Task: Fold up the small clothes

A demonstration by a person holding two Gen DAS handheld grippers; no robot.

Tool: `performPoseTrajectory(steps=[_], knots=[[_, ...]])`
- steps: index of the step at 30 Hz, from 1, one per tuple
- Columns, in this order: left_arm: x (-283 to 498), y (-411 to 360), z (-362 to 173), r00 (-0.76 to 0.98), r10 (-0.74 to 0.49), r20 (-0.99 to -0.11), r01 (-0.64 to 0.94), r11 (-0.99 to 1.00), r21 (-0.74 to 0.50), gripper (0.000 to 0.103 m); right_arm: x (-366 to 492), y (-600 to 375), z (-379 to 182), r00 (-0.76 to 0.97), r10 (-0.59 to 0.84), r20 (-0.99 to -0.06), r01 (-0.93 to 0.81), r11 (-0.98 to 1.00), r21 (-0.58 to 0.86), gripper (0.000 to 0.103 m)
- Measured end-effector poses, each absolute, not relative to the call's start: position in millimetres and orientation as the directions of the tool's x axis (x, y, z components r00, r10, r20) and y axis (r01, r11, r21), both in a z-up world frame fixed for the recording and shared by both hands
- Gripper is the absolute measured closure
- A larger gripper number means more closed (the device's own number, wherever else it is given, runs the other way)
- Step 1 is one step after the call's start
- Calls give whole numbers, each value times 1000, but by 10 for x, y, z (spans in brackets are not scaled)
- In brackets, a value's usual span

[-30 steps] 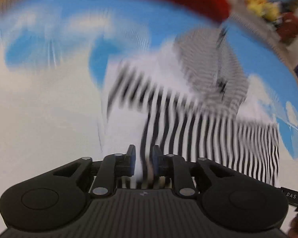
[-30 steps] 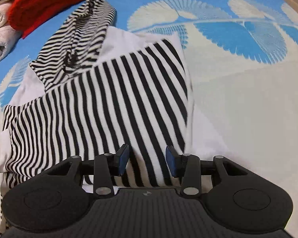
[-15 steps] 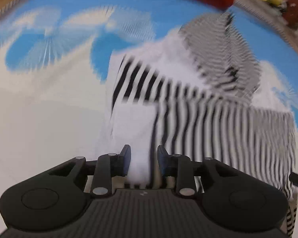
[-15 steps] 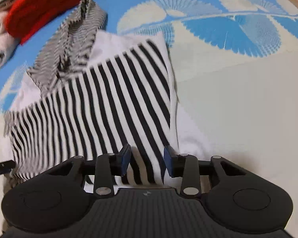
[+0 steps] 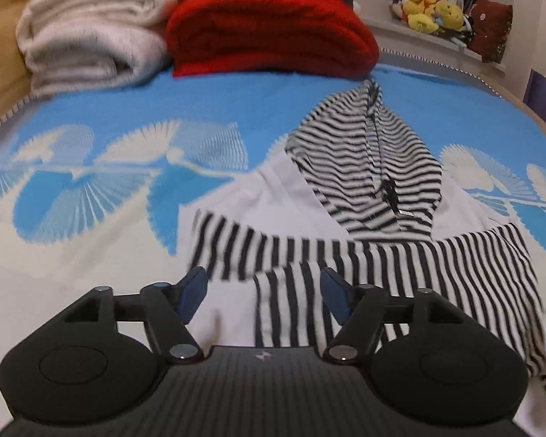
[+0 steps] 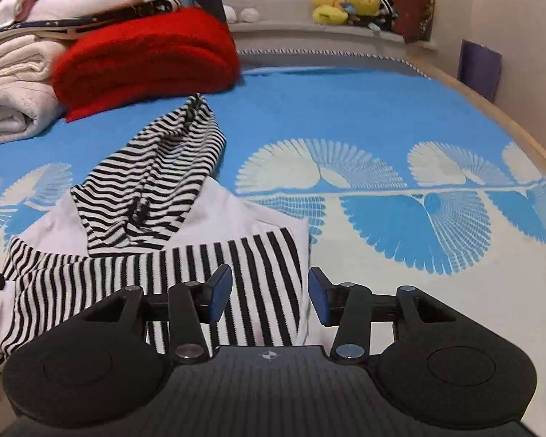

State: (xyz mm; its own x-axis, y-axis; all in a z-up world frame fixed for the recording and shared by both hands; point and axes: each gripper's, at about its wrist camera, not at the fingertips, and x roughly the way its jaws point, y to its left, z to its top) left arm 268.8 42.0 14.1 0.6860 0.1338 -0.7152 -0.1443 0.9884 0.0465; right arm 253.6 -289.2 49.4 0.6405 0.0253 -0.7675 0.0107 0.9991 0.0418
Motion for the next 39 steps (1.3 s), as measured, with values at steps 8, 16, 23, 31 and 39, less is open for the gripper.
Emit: performPoseTrajectory(steps=[8, 16, 23, 31, 39], knots=[[2812, 530, 231, 705, 131, -697, -154, 988, 29, 25, 2648, -2923, 547, 613, 45, -789, -8, 999, 51, 55], [3533, 951, 576, 657, 251, -711, -204, 967, 154, 48, 2836, -3182, 501, 567, -31, -823, 17, 1000, -26, 55], [4999, 928, 519, 605, 220, -765, -131, 975, 178, 96, 2896, -3373, 458, 548, -47, -835, 43, 999, -28, 56], [6347, 573, 119, 570, -18, -822, -52, 997, -58, 95, 2957, -3409, 324, 513, -47, -857, 60, 998, -19, 66], [7004, 314, -250, 583, -49, -811, -121, 982, -147, 67, 2972, -3338, 189, 479, -50, -877, 33, 999, -39, 66]])
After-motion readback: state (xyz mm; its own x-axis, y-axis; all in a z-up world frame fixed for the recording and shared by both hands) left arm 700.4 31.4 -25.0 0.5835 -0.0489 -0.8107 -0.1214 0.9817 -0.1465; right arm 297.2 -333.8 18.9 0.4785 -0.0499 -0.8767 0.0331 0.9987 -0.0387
